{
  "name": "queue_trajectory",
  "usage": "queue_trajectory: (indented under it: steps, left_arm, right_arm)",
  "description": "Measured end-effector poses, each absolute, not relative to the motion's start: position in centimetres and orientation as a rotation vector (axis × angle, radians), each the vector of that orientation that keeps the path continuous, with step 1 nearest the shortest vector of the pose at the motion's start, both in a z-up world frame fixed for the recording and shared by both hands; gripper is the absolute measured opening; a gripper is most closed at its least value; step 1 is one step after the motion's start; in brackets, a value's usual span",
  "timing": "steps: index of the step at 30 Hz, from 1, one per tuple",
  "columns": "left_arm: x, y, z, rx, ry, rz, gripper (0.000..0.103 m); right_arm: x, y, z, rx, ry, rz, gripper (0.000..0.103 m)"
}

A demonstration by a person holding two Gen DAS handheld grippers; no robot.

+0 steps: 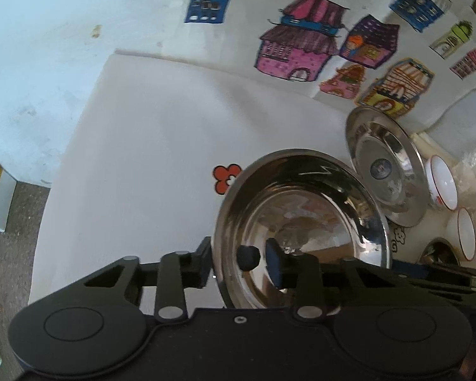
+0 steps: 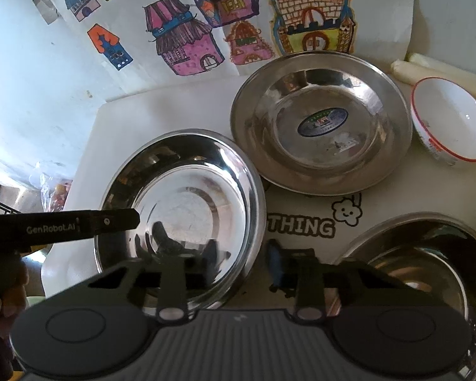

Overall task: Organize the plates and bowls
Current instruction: 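Move the left gripper to the large steel plate's rim and close, then lift the large steel plate with the left gripper over the medium plate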

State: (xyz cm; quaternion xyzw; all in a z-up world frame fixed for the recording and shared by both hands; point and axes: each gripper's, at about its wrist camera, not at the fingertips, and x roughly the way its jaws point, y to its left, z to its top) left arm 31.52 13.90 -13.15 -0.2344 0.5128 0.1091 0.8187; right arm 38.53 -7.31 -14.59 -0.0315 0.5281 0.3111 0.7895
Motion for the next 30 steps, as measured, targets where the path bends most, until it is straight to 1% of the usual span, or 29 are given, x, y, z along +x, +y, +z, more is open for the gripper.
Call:
queue_trajectory:
  steps: [1,3,4,7,20,30]
  left_arm:
    - [31.4,14.0,-13.2,-0.503,1.092,0.239,0.026]
    - [31.3,14.2,-13.2,-0.506,1.088,0.248,0.024]
    - [31.2,14.3,-13.2,-0.505,1.085,0.25,0.024]
    - [30.8,14.4,-13.0,-0.497,1.062,0.257,0.024]
    - [29.2,13.9,-10.1,-0.479,0.962,0.288,0.023]
    - [30.3,8.4,-8.1,-0.448,0.921,0.176,0.022]
  right_arm:
    - [38.5,-7.3,-14.6,-0.068,1.139,0.671,0.028]
    - [38.5,-7.3,-14.6,-0.068,1.14,0.672,0.024]
    - [38.5,-7.3,-14.6,-0.067,1.143,0.67,0.021]
    - [38.5,-7.3,-14.3,-0.067,1.127,0.678,0.016]
    - [38.4,-8.2,-12.0,-0.009,1.067,0.728,0.016]
    - [38.5,-14.9,-9.5,0.041,1.009,0.693,0.016]
